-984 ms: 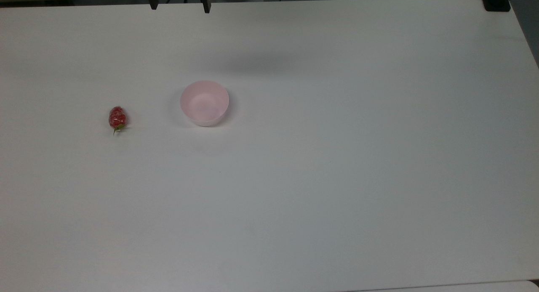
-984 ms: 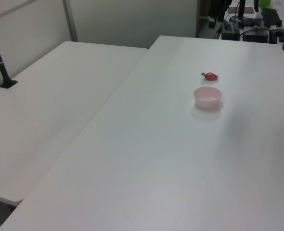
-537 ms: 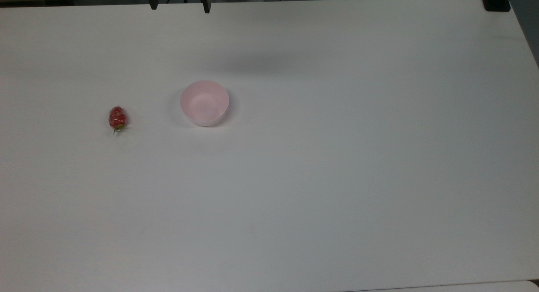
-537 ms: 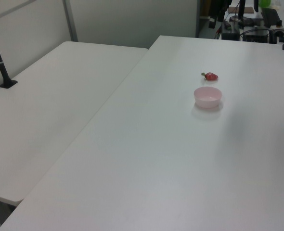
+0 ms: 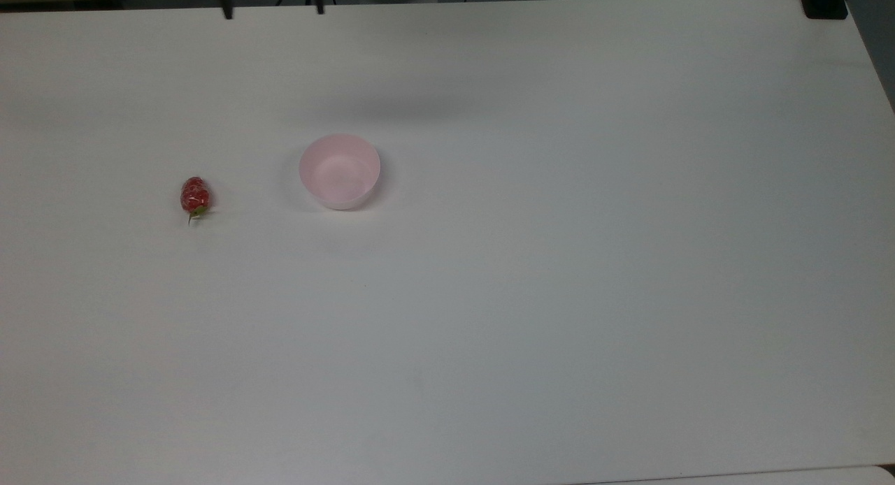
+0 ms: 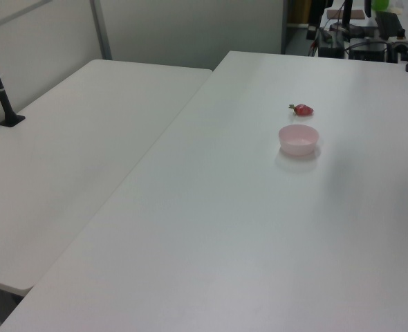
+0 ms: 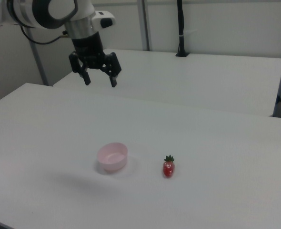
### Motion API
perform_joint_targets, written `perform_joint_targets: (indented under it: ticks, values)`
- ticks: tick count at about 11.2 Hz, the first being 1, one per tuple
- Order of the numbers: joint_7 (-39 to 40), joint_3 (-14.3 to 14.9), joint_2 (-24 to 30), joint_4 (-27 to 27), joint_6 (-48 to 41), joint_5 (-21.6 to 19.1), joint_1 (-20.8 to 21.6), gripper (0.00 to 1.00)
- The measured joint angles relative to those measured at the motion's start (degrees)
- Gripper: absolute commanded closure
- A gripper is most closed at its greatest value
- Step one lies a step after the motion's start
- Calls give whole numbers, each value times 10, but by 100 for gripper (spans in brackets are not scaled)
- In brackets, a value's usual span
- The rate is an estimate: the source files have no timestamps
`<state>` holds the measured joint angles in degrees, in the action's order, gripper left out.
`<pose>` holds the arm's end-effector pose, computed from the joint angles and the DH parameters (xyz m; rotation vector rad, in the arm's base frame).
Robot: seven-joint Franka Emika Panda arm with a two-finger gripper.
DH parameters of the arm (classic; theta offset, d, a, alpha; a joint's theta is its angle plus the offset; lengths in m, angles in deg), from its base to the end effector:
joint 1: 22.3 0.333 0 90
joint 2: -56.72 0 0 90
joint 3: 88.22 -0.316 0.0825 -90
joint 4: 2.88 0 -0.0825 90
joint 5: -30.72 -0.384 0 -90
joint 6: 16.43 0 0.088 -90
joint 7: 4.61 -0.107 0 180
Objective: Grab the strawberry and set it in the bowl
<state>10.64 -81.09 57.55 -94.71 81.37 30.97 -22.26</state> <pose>0.5590 -0.0705 0.6301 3.1030 0.2217 0.1804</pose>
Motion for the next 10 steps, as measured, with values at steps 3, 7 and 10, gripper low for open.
perform_joint_targets:
  ticks: [3, 7, 10]
  values:
    - [87, 12, -6, -20, 0, 42, -48, 0]
    - [101, 33, -53, -137, 186, 46, -90, 1]
    - [111, 34, -131, -146, 262, 46, -92, 2]
